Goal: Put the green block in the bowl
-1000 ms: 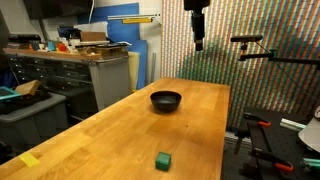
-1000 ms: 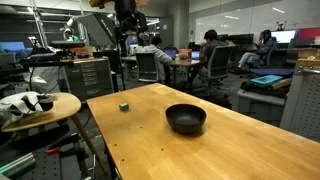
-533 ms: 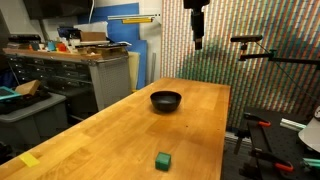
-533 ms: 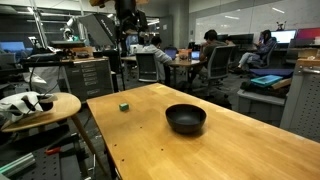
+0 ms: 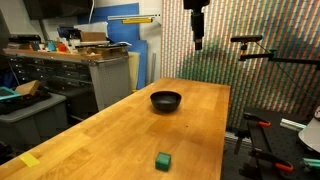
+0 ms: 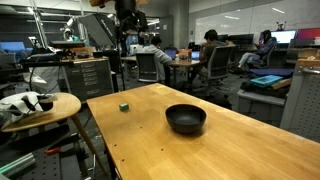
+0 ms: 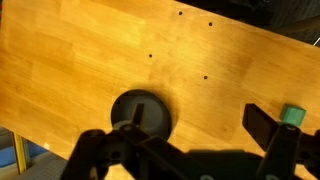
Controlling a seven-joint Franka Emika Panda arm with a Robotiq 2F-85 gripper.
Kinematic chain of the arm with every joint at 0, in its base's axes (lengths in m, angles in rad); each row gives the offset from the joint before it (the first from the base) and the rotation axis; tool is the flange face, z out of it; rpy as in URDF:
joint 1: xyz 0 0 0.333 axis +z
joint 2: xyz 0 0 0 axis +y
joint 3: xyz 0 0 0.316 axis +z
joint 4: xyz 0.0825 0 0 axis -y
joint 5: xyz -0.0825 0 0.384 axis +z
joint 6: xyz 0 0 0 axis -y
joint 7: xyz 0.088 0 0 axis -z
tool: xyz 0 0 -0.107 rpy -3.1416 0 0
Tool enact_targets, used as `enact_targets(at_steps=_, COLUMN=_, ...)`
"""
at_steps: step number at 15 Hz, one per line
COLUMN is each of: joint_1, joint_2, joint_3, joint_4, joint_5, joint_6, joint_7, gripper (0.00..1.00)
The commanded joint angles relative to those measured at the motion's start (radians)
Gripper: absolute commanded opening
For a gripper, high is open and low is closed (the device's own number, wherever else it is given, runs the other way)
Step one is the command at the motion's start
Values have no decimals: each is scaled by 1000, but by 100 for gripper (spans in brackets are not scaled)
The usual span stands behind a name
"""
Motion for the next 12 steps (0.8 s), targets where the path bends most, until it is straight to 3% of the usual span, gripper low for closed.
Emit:
enact_targets(at_steps=1, joint_1=22, joint_2=20, joint_3=-20, joint_4=10, joint_5=-1, joint_6=4, joint_7=23, gripper=100)
enact_targets(at_steps=7, joint_1=26, joint_2=161, joint_3=1, joint_4=77, joint_5=-23, joint_6=51, joint_7=192, gripper=100)
enact_targets(at_steps=12, joint_1=84, joint_2=330, joint_3=8, joint_4=164, joint_5=-14, joint_6=110, joint_7=357, gripper=100)
